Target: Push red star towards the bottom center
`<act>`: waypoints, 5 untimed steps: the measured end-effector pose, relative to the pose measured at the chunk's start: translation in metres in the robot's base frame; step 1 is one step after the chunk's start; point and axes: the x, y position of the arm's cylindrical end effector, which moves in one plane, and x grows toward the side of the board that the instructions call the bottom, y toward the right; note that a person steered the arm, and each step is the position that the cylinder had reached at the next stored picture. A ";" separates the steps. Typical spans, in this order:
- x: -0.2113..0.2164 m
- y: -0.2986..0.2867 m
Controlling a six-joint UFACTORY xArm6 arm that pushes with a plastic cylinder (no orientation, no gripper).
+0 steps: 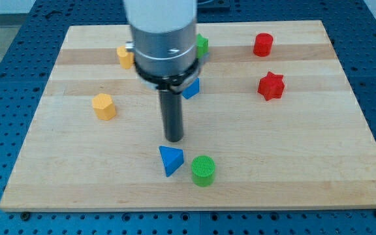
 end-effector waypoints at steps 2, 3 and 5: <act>0.048 -0.014; 0.055 -0.013; 0.029 -0.022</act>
